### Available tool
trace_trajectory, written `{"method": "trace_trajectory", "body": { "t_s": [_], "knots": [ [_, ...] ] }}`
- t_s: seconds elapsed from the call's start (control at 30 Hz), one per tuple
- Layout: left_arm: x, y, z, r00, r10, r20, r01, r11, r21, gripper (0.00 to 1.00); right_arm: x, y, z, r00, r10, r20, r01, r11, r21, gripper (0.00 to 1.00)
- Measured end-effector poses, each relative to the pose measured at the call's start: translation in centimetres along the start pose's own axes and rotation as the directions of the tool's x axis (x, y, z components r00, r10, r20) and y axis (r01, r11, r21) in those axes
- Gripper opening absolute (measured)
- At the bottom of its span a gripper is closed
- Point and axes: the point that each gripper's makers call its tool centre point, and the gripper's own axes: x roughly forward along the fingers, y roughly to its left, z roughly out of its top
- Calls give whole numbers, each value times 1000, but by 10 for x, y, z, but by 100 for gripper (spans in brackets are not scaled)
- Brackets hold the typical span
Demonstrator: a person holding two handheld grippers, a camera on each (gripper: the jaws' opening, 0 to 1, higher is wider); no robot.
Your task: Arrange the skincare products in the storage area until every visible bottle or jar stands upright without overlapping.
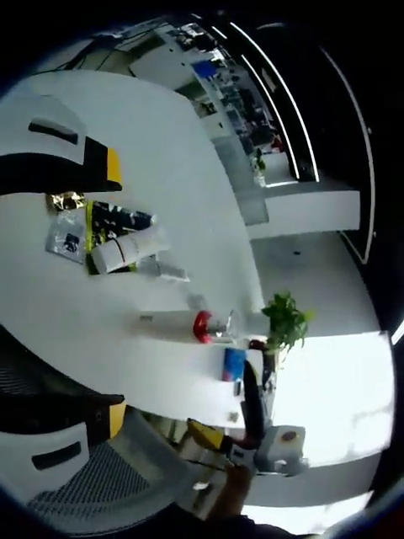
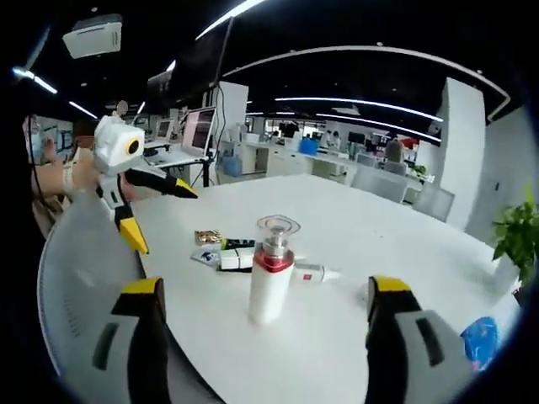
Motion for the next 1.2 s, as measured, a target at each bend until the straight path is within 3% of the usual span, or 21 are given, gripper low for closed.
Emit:
{"method": "trace_trajectory", "body": {
  "t_s": [0.23,0.37,0.5,0.57,0.73,0.87,1.07,1.2],
  "knots": [
    [-5,1,4,999,31,29,-31,999,-21,97,0,-2,-4,1000,9,-15,-8,1000,22,100],
    [-2,0,-4,999,42,-22,-41,999,33,97,2,-1,-9,1000,11,-27,-10,1000,21,100],
    [4,3,-7,998,47,-40,-46,999,26,97,3,-6,-15,999,1,-54,1,999,36,100],
    [9,6,-5,998,42,-46,-42,999,15,97,3,-8,-13,999,1,-32,0,999,32,100],
    [26,17,-4,995,50,-84,-50,999,11,97,4,-15,-11,999,-23,-27,24,999,47,100],
    [43,31,-11,986,82,-147,-79,996,28,97,6,-18,-14,999,-27,-35,28,998,47,100],
    [65,42,-15,979,60,-195,-57,998,18,97,9,-20,-19,999,-29,-43,33,996,83,100],
    [83,48,-26,962,39,-271,-43,999,-8,96,10,-22,-21,998,-33,-54,37,996,80,100]
  ]
}}
